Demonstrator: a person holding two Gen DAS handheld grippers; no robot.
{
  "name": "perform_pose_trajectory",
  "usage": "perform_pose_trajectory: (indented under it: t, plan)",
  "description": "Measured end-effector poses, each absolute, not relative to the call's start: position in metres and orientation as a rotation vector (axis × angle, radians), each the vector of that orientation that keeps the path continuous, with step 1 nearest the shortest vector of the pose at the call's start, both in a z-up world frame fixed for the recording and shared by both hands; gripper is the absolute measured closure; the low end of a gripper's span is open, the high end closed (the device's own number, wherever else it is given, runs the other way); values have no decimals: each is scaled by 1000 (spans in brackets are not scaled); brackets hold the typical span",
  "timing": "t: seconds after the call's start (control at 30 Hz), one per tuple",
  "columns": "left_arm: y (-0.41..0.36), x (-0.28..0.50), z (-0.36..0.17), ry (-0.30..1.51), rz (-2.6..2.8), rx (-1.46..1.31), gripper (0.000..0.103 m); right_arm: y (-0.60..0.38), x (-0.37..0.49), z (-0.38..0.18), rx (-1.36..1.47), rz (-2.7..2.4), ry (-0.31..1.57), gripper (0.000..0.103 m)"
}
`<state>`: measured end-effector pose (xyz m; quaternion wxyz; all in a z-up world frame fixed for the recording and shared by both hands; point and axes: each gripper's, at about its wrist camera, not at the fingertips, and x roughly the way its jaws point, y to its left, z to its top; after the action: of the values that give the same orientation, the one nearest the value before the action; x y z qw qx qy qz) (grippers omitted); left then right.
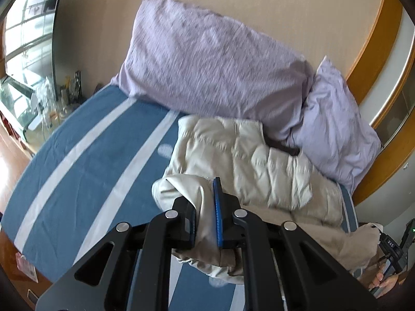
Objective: Fold large clothes
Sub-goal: 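Lift the hem with both grippers and fold it toward the collar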
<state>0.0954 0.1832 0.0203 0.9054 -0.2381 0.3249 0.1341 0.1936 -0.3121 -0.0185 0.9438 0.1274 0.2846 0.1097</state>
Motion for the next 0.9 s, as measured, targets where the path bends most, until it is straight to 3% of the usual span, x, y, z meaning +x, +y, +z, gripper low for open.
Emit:
perform_pose_trajectory:
  t: [0.53,0.9]
  plan:
    - [204,210,43,656,351,-483,93,-291,317,33,228,245,544,92]
    - [215,302,22,733,435,-469,93,-291,415,4,247,194,684,91]
